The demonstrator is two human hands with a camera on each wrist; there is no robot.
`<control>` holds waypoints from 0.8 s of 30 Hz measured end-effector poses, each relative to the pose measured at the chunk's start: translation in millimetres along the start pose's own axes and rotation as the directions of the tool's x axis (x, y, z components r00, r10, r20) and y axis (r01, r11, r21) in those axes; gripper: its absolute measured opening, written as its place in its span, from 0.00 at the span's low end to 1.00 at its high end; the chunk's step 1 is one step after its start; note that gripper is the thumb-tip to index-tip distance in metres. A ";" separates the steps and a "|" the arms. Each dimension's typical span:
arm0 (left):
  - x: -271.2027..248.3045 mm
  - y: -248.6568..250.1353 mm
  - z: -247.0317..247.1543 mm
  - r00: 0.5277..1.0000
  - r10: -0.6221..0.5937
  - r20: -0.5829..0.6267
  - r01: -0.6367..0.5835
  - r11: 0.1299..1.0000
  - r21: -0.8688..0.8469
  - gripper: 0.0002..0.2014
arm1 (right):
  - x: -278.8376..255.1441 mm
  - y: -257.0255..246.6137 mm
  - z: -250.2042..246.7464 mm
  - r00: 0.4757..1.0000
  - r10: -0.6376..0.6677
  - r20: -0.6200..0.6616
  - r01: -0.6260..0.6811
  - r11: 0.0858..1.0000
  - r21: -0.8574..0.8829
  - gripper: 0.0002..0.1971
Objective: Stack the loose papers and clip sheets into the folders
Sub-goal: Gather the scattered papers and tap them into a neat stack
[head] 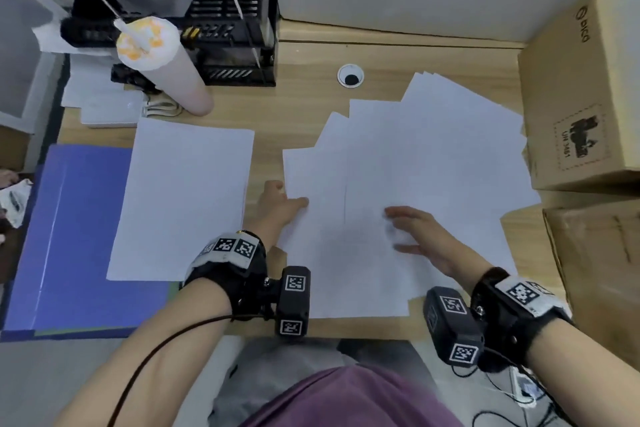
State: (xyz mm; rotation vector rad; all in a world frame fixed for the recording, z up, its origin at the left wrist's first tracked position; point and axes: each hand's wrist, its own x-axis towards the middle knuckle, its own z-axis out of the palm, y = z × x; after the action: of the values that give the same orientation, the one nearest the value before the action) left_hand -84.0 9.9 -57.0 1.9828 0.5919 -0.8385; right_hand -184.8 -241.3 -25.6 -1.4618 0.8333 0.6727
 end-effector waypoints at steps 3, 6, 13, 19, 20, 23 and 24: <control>0.2 3.2 15.5 0.998 0.026 -0.055 -0.024 0.998 0.054 0.28 | 9.5 -15.3 -15.9 0.997 0.014 0.075 -0.013 1.000 -0.018 0.14; -6.0 11.7 30.8 0.991 0.067 -0.115 -0.050 0.988 0.149 0.19 | 20.8 -27.8 -24.8 0.999 -0.031 0.019 0.030 0.999 0.024 0.12; -19.0 31.5 50.0 0.987 0.068 -0.146 -0.013 0.936 0.351 0.31 | 38.4 -24.2 -39.1 0.996 0.026 0.088 -0.028 0.999 0.024 0.13; -12.0 33.6 43.9 0.983 0.102 -0.151 -0.060 0.963 0.261 0.29 | 44.2 -20.0 -44.9 0.987 0.032 0.159 -0.039 0.998 0.040 0.13; -11.2 35.5 42.2 0.988 0.087 -0.124 -0.062 0.979 0.194 0.29 | 45.1 -19.5 -44.7 0.988 0.031 0.153 -0.039 0.998 0.048 0.12; -9.7 41.0 35.0 0.997 0.069 -0.033 -0.069 0.998 -0.005 0.27 | 48.4 -17.5 -41.5 0.992 0.020 0.127 -0.026 0.999 0.041 0.13; -12.3 43.7 31.4 0.997 0.071 -0.014 -0.071 0.996 -0.045 0.25 | 49.6 -17.0 -39.9 0.993 0.017 0.119 -0.021 0.999 0.033 0.14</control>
State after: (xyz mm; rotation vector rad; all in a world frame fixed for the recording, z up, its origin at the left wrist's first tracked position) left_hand -72.8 -40.0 -36.4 1.9569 0.5399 -0.7635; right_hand -145.7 -286.3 -53.7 -1.3716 0.7637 0.7487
